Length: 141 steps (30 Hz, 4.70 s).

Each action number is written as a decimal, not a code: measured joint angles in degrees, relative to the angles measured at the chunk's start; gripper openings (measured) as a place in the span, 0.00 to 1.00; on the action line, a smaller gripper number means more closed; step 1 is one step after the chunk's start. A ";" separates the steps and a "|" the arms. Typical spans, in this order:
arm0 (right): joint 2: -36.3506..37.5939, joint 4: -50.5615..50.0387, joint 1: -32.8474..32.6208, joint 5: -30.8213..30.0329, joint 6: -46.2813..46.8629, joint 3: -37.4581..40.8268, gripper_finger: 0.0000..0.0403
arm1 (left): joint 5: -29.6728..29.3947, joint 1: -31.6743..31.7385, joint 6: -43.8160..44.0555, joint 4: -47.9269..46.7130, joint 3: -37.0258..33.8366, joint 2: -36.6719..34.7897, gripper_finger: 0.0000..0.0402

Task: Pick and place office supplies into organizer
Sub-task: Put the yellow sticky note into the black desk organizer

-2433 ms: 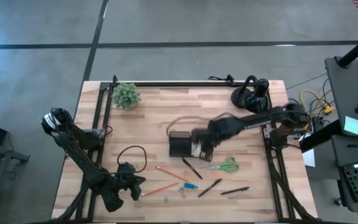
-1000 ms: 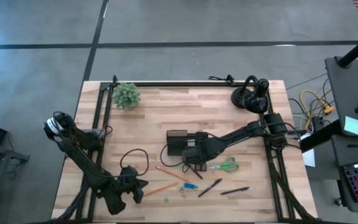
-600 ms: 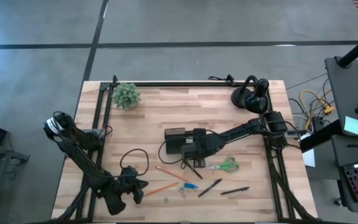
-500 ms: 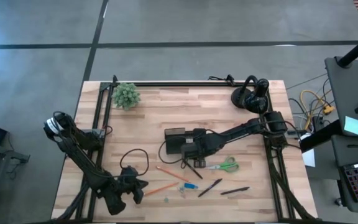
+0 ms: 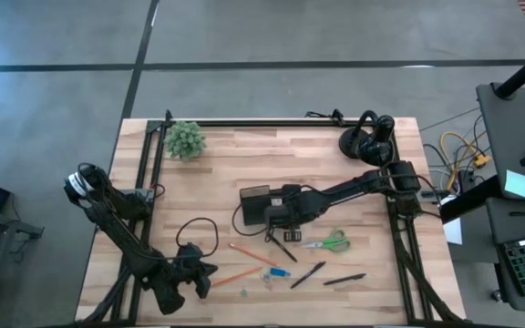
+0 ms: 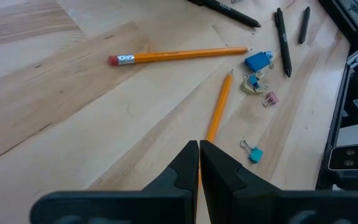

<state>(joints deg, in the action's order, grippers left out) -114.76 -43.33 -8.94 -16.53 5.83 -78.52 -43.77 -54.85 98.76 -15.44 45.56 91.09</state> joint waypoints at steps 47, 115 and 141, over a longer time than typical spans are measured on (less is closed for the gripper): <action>7.86 -2.00 4.24 -12.94 -5.90 -2.06 0.02 | 0.00 0.15 0.01 1.52 0.03 -0.04 0.00; -17.25 86.24 -11.98 17.02 97.18 1.45 0.02 | -0.12 0.39 -5.04 11.61 0.26 0.67 0.00; -10.19 7.60 -10.76 13.69 65.99 -19.08 0.28 | 1.73 1.60 -4.67 24.23 0.55 12.36 0.00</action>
<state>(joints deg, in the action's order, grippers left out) -124.95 -35.73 -19.70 -2.84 71.82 -97.60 -42.04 -53.25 94.09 8.79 46.11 103.45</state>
